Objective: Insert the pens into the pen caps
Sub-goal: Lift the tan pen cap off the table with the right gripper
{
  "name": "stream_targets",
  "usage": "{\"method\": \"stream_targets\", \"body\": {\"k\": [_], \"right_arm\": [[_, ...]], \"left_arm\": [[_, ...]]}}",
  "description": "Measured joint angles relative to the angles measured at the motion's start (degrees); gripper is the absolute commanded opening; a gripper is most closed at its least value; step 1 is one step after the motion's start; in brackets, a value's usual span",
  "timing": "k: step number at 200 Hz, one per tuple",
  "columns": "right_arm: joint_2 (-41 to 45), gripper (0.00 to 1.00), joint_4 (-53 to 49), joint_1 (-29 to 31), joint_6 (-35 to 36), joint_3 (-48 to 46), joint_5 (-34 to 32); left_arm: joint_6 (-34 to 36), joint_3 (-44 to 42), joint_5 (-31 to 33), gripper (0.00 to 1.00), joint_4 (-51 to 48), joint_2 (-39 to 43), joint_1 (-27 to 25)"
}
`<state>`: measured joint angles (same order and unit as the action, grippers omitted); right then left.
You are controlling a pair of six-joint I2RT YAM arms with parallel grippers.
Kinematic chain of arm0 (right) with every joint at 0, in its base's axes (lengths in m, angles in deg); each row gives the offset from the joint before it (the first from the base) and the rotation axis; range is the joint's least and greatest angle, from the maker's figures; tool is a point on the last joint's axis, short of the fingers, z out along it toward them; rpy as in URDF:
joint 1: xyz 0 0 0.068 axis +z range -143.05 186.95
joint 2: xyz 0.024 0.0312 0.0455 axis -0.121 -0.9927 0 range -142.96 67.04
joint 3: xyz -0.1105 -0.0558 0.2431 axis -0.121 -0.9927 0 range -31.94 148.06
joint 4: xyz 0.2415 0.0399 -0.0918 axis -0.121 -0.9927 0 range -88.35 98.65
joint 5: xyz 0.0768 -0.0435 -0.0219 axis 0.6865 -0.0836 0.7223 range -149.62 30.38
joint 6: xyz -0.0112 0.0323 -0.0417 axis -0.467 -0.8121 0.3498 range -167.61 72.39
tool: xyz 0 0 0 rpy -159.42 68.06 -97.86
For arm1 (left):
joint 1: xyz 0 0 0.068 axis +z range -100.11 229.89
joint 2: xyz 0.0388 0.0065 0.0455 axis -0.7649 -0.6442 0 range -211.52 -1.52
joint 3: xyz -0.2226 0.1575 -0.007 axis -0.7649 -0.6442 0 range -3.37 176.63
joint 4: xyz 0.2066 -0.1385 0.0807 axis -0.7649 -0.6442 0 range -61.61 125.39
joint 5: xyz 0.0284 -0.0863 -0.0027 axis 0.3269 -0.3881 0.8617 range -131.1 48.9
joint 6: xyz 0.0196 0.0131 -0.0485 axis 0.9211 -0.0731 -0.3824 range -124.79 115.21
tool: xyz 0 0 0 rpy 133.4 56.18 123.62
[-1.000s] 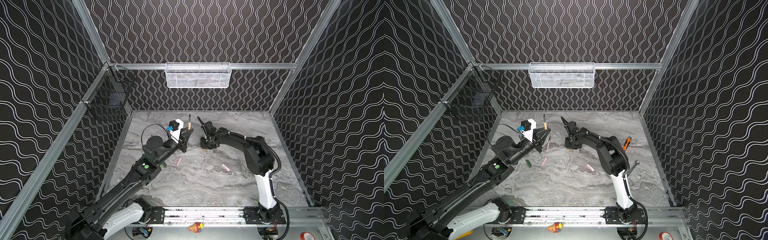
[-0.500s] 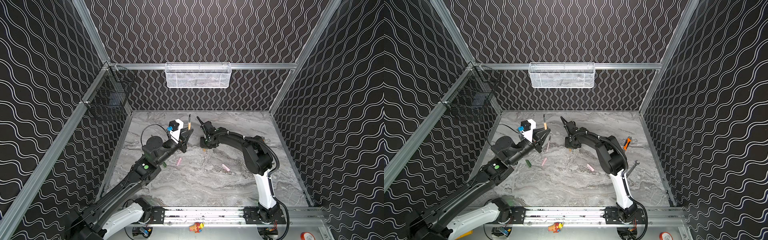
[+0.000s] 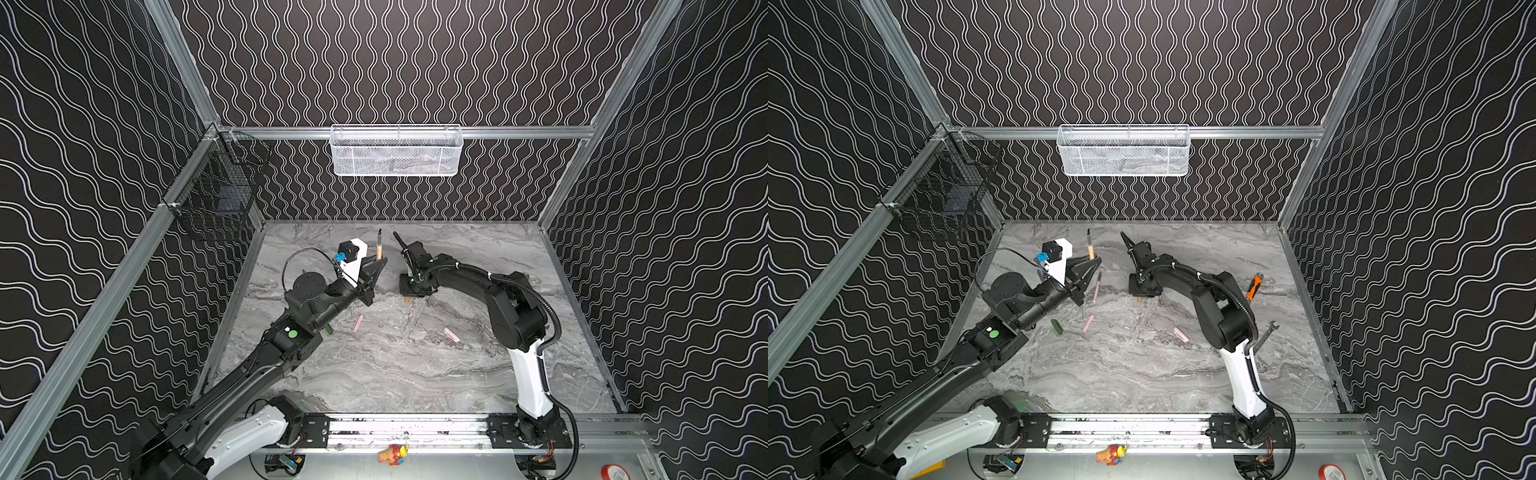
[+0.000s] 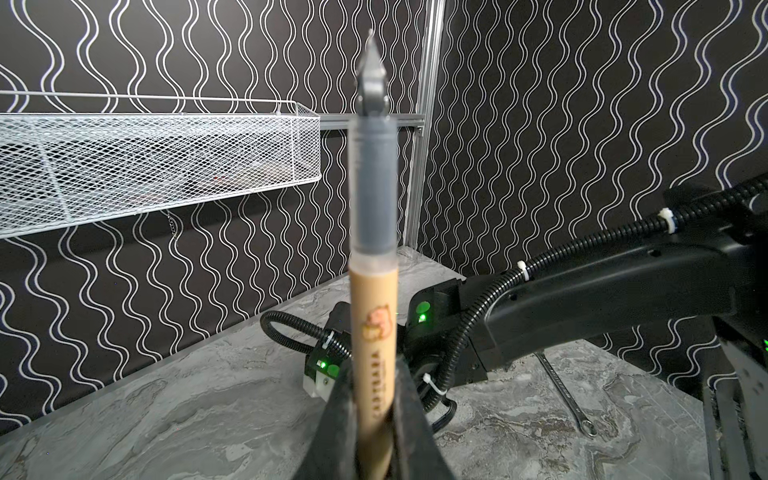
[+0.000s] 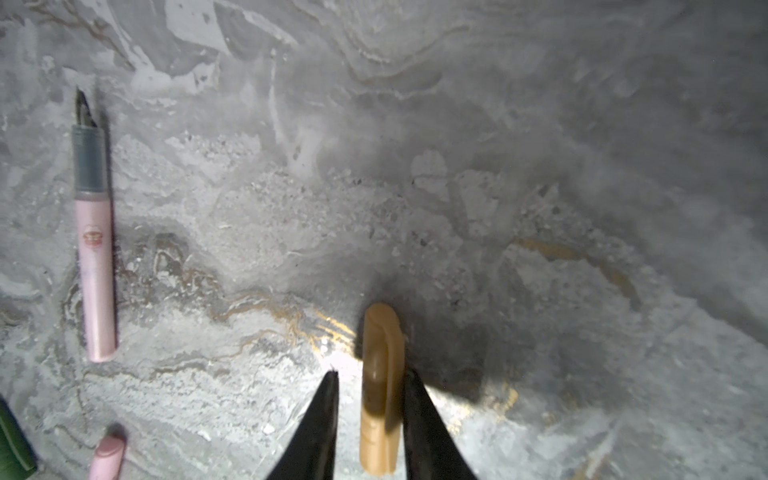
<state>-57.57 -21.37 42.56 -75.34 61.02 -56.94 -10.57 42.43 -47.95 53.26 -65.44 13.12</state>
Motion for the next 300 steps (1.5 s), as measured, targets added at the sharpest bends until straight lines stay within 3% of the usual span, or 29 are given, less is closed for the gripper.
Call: {"method": "stream_targets", "body": {"k": [135, 190, 300], "right_arm": [[-1.9, 0.23, -0.1, 0.3, -0.1, 1.9, -0.5], [-2.0, 0.26, -0.3, 0.8, -0.3, 2.6, -0.7], [-3.8, 0.17, -1.1, 1.2, -1.3, 4.7, -2.5]], "left_arm": [[0.0, 0.0, 0.0, 0.0, 0.0, 0.0, -0.3], [0.1, 0.0, 0.2, 0.0, 0.0, 0.0, -0.4], [0.2, 0.0, 0.3, 0.0, -0.2, 0.3, -0.5]]}}
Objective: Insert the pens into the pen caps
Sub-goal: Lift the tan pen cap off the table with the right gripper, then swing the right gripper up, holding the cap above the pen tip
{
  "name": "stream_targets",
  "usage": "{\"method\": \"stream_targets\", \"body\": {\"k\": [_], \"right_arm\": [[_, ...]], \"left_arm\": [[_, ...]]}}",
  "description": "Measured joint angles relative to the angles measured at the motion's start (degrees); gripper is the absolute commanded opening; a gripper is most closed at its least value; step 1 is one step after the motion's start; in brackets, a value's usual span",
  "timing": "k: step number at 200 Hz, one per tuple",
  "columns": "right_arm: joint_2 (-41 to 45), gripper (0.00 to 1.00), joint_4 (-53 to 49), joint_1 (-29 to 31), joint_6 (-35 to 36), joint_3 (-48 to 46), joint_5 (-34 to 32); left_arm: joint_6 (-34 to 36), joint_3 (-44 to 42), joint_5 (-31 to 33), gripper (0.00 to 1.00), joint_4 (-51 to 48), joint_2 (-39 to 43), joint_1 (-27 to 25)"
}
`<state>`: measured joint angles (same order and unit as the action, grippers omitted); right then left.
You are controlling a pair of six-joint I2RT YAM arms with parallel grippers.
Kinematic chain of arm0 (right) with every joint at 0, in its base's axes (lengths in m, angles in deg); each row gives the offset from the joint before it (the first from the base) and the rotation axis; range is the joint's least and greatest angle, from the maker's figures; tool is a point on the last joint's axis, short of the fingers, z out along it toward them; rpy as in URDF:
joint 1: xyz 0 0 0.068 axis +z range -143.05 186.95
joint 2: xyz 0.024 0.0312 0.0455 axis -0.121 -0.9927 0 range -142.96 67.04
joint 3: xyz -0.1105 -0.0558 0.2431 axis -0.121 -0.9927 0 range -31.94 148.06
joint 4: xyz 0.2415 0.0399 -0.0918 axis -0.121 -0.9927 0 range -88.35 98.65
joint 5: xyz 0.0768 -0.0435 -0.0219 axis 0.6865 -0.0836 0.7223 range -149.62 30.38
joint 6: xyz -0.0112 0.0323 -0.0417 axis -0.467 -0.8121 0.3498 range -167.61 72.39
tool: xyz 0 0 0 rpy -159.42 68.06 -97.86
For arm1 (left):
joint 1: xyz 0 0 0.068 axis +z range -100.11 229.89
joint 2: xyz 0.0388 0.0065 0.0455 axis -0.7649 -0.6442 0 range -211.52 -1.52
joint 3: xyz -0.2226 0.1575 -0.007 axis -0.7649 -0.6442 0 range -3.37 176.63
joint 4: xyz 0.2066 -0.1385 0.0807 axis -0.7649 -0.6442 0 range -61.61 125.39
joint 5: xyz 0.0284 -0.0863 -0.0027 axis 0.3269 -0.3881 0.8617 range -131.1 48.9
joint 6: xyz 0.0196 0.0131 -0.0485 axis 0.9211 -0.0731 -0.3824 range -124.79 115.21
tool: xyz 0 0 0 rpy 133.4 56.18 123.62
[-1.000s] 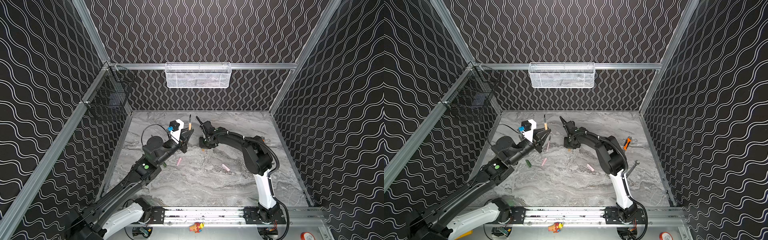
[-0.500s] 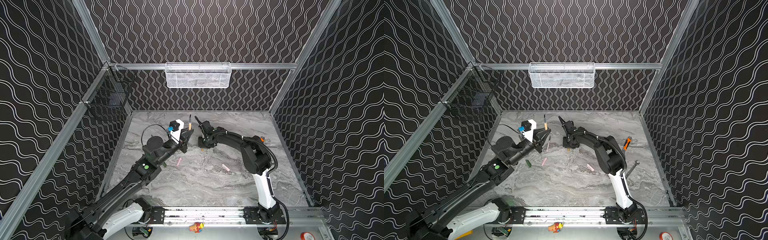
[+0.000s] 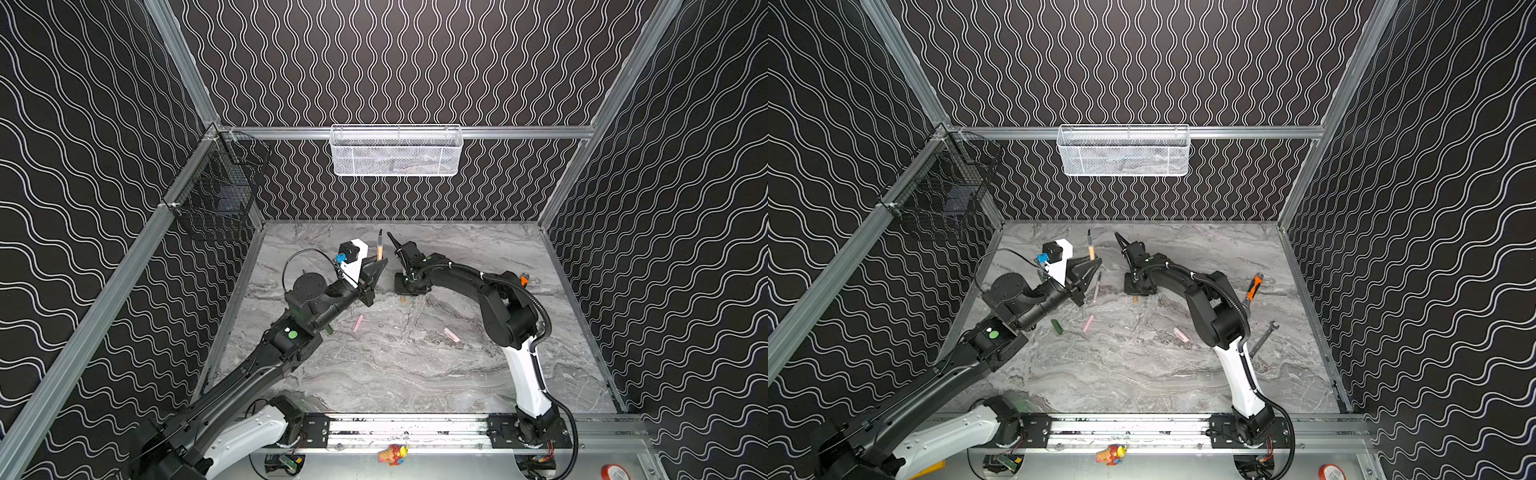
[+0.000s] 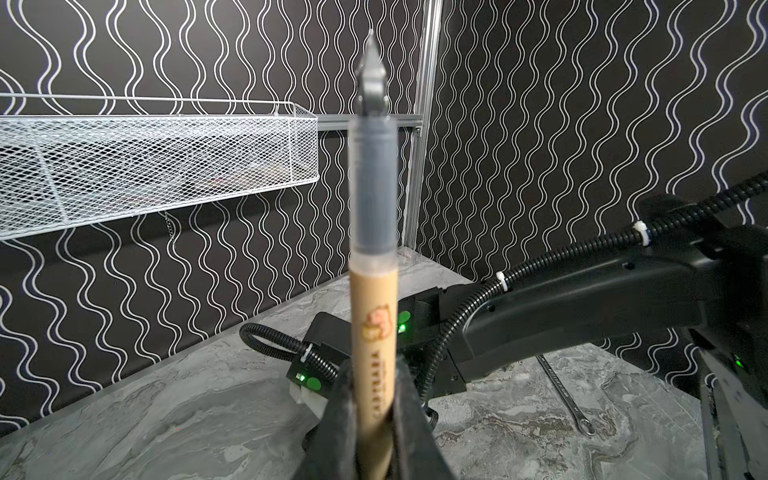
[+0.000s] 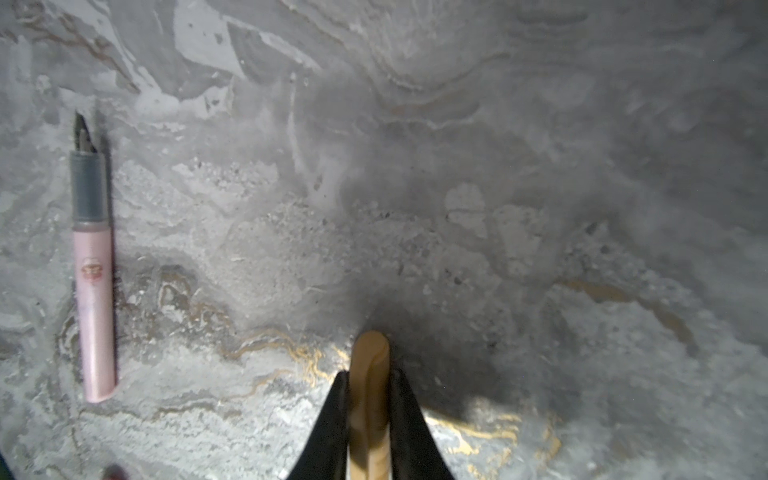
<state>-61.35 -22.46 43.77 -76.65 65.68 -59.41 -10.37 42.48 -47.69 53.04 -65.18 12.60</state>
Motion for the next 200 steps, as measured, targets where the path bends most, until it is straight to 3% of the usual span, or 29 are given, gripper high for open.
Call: {"method": "stream_targets", "body": {"k": [58, 86, 139, 200], "right_arm": [[-0.6, 0.11, -2.1, 0.2, 0.0, 1.7, -1.0], [2.9, 0.11, -1.4, 0.2, 0.0, -2.1, -1.1], [20.9, 0.09, 12.7, 0.2, 0.6, -19.0, -1.2], [47.4, 0.09, 39.8, 0.4, 2.2, -43.2, -5.6]], "left_arm": [[0.2, 0.0, 0.2, 0.0, -0.6, 0.0, 0.0], [1.0, 0.0, 0.4, 0.0, -0.6, 0.0, -0.1], [1.5, 0.0, 0.4, 0.0, -0.6, -0.5, -0.2], [0.9, 0.0, -1.1, 0.0, 0.0, -2.2, -0.3]]}}
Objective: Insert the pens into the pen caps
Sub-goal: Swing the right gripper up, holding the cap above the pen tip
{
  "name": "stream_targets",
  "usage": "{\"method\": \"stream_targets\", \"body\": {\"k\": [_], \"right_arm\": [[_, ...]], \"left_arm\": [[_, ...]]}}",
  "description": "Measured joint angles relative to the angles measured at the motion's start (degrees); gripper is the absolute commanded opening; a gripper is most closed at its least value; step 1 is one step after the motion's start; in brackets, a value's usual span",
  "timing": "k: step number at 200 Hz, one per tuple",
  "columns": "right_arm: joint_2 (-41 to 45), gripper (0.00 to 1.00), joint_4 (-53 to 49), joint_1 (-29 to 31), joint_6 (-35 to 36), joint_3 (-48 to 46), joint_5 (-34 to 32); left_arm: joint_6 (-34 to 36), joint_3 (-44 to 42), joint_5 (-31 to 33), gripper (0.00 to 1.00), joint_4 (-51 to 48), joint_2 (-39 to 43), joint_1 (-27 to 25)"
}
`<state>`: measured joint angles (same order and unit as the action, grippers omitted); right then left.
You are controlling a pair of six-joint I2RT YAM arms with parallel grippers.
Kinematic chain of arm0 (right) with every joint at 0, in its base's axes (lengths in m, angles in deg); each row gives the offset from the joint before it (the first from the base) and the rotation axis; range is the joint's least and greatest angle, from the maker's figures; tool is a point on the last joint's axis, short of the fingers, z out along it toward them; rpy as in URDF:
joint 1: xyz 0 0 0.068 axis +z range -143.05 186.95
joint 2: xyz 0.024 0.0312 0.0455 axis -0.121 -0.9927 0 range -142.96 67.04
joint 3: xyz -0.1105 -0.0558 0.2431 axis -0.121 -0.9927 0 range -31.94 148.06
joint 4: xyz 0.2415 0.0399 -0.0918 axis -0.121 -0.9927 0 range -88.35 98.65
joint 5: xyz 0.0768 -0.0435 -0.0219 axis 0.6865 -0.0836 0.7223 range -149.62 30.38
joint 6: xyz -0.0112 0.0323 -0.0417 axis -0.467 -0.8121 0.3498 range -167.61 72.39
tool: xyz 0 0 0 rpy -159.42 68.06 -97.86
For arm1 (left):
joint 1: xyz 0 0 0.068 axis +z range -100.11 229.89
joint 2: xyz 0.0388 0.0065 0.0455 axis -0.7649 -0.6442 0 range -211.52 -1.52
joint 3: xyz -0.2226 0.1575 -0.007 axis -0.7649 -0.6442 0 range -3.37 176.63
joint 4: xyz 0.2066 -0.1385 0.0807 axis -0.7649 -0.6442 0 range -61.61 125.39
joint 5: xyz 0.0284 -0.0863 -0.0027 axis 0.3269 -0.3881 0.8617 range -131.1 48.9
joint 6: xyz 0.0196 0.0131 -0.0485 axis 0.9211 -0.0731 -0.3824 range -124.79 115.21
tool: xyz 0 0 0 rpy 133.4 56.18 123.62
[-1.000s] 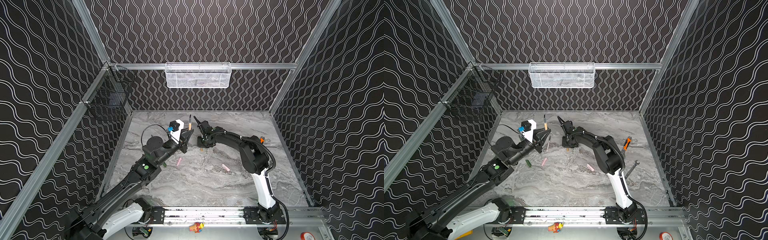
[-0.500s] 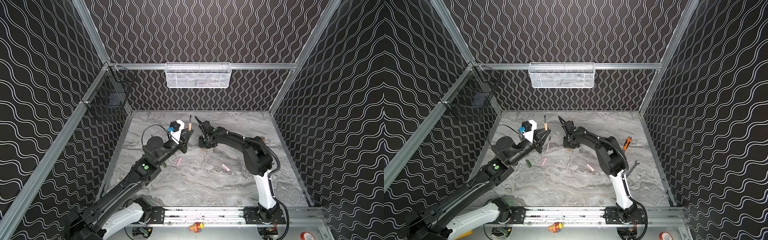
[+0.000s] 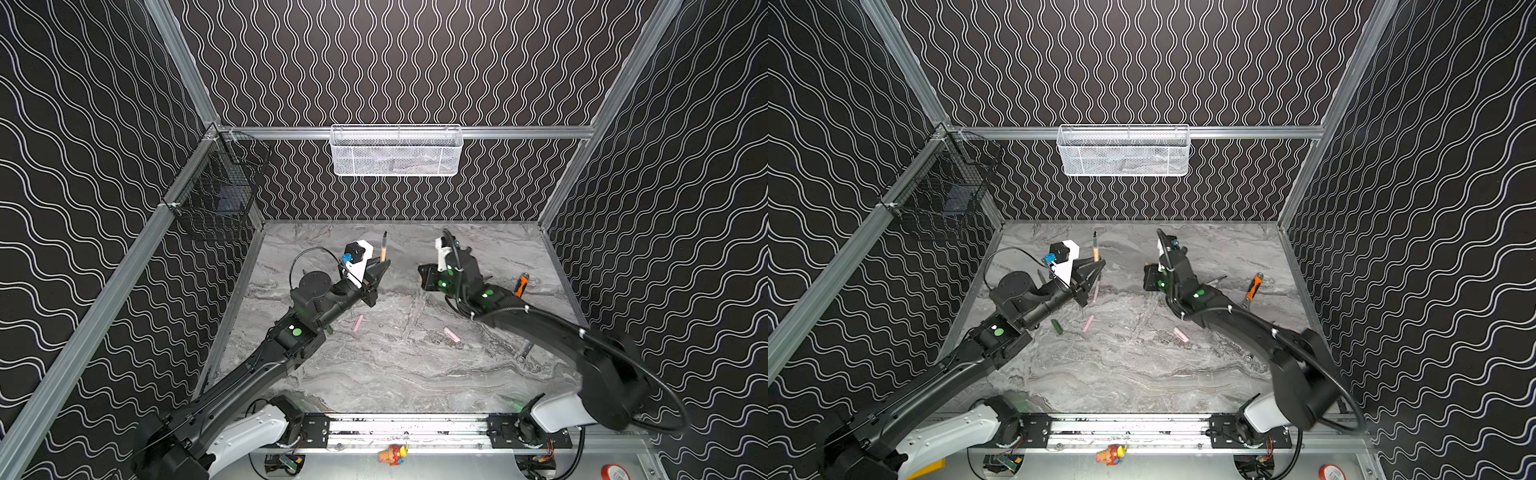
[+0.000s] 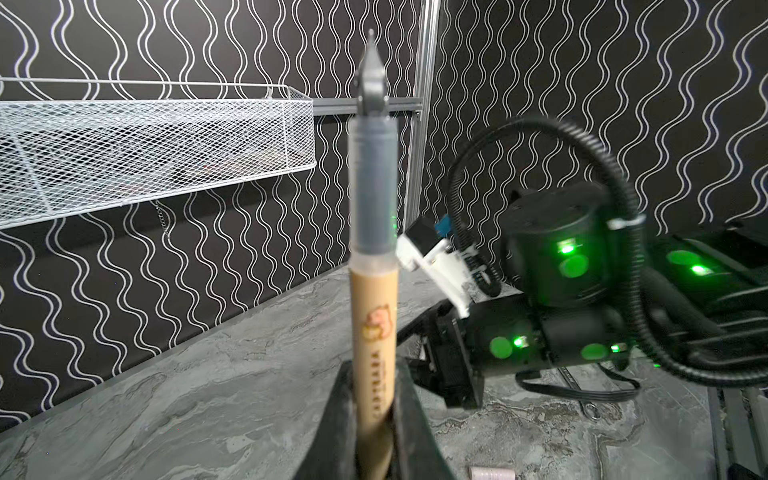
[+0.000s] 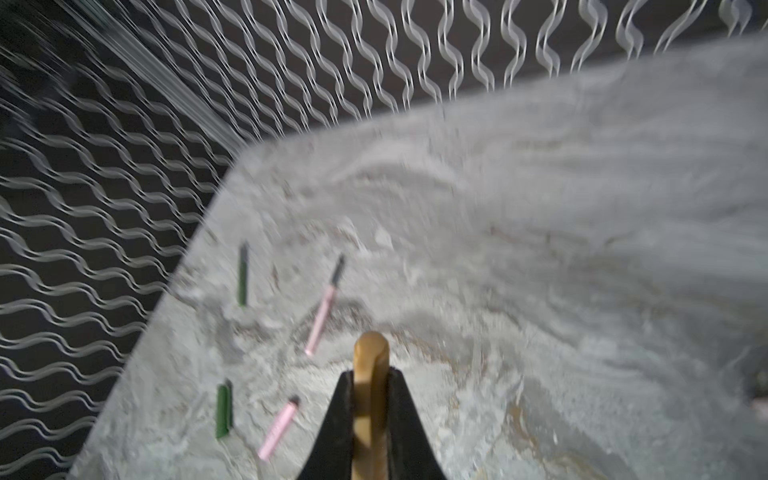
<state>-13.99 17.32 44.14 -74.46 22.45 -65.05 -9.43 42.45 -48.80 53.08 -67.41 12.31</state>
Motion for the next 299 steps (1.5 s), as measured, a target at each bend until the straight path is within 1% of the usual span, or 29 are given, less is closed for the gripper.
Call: {"method": "stream_targets", "body": {"k": [19, 44, 79, 120, 161, 183, 235, 299], "right_arm": [[5.7, 0.09, 5.6, 0.6, 1.1, -3.0, -0.9], [11.5, 0.08, 11.4, 2.0, 3.7, -3.6, -2.7], [15.5, 0.08, 15.8, 4.4, 7.3, -1.7, -4.3], [16.8, 0.08, 17.8, 6.6, 11.1, 2.6, -4.9], [16.3, 0.08, 19.0, 8.9, 12.7, 6.3, -4.0], [15.6, 0.08, 19.0, 10.1, 13.3, 6.5, -3.0], [14.8, 0.07, 18.4, 12.8, 15.5, 7.1, -2.8], [15.6, 0.07, 18.1, 14.0, 16.6, 6.3, -4.5]], "left_arm": [[-1.1, 0.0, -1.2, 0.0, 0.5, -0.6, -0.4], [-1.4, 0.0, -2.9, 0.0, 0.6, -1.8, -1.3], [-2.6, 0.3, -5.0, 0.0, 0.6, -3.7, -3.4], [-2.7, 0.7, -6.4, 0.0, 0.6, -5.0, -5.5], [-2.7, 1.3, -6.9, 0.0, 0.4, -5.6, -6.6], [-2.7, 1.6, -7.1, 0.0, 0.2, -6.1, -7.0], [-2.7, 1.7, -7.0, 0.0, 0.0, -6.1, -7.4], [-2.1, 1.8, -5.9, 0.0, -0.8, -5.7, -7.5]]}}
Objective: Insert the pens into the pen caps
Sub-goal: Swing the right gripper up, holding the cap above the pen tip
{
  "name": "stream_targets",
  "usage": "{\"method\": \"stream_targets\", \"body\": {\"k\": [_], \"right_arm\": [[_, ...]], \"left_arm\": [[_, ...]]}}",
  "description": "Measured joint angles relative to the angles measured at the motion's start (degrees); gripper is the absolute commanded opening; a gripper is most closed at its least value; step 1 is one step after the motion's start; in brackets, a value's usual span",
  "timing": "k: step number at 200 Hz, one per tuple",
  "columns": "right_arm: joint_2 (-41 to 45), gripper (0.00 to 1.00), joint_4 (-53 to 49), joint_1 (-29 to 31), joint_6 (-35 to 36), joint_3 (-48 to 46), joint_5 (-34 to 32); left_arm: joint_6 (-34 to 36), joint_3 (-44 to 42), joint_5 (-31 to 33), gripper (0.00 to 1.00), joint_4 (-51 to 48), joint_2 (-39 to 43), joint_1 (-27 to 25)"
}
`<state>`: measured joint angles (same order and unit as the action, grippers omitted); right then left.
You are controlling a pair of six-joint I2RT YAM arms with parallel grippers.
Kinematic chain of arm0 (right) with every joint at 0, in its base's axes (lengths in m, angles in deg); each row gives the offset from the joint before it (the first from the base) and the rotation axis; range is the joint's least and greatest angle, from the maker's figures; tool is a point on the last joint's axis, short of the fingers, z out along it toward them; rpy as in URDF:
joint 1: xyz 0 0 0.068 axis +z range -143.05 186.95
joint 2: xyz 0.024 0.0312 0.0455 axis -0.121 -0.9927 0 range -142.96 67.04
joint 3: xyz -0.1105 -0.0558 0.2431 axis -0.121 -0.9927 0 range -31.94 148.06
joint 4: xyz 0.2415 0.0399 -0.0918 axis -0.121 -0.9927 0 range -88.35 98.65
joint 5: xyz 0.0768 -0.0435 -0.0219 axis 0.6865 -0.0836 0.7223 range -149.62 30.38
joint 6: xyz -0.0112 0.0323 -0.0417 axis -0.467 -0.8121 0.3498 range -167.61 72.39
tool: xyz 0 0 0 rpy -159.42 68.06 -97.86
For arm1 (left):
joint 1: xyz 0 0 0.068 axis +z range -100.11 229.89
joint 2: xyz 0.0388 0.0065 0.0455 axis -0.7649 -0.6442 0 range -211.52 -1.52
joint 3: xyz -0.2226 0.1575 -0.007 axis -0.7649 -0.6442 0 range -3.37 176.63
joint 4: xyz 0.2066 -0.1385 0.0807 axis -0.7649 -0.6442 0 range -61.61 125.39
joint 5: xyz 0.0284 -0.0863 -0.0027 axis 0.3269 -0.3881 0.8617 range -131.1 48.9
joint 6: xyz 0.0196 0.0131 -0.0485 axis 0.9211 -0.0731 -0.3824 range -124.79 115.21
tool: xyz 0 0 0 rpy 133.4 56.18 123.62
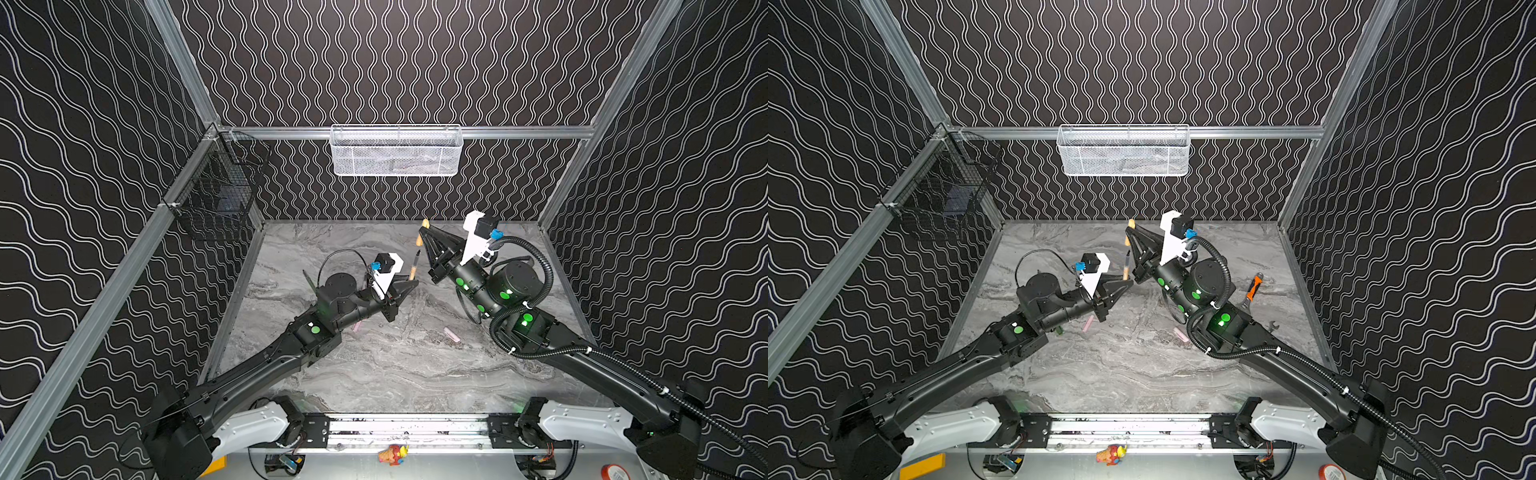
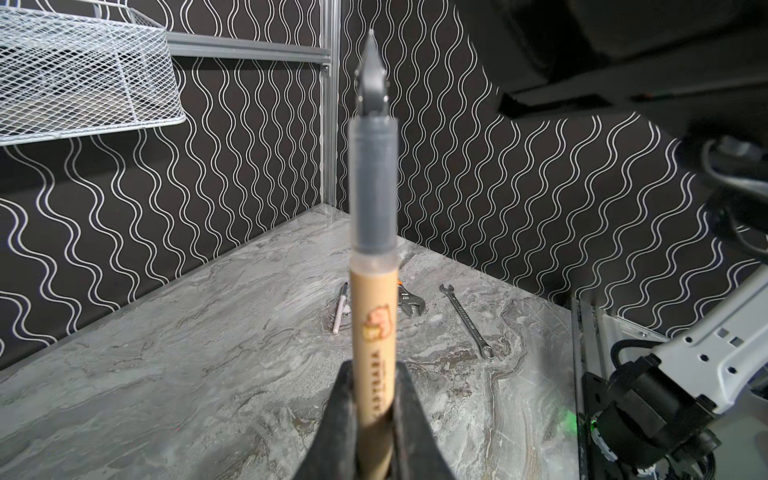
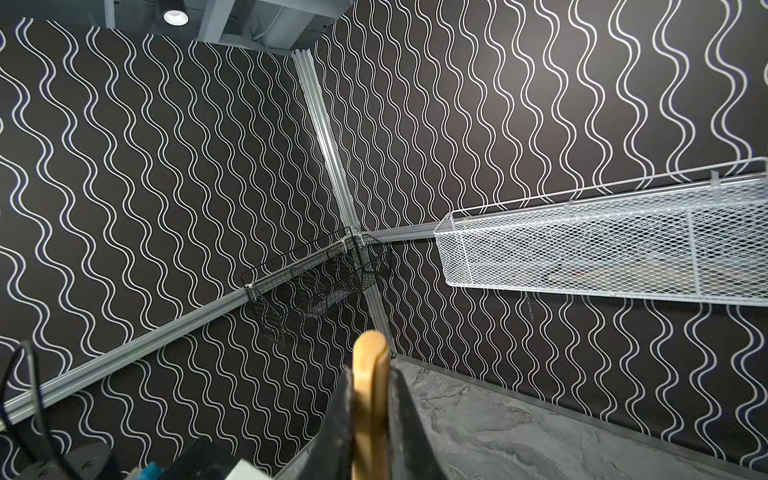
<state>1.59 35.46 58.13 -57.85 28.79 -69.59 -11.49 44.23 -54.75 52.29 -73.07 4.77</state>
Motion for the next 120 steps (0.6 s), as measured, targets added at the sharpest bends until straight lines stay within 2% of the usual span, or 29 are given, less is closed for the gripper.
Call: {"method": "stream_targets", "body": {"k": [120], "right_arm": [[-0.7, 0.07, -1.1, 0.4, 0.7, -0.7, -1.3]], "left_arm": [[0.7, 0.0, 1.3, 0.0, -1.2, 0.4, 0.0]]}}
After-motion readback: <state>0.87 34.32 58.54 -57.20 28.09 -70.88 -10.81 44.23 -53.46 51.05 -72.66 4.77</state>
